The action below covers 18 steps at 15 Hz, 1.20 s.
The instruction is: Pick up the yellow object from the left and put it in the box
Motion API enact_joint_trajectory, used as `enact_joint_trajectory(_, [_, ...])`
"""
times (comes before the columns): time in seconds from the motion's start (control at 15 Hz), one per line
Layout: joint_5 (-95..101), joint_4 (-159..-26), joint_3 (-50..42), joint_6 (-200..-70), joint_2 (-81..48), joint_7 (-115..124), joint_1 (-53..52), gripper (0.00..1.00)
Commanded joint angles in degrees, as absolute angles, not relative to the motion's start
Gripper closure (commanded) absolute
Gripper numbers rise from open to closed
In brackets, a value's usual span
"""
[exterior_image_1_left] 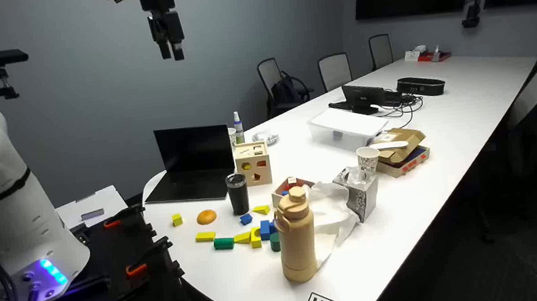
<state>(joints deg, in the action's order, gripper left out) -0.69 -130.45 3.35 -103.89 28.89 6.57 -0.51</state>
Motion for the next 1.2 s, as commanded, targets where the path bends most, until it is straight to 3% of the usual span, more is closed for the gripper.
enact_joint_trajectory(0.0, [-0.64, -130.35, 3.25, -103.81, 28.85, 6.60, -0.62, 0.00])
enact_joint_trajectory(0.73, [-1.05, -131.60, 4.12, -104.02, 29.05, 7.57, -1.14, 0.00])
enact_joint_trajectory(1.13, [-6.28, -142.82, 8.48, -108.39, 31.60, 10.08, -5.57, 0.00])
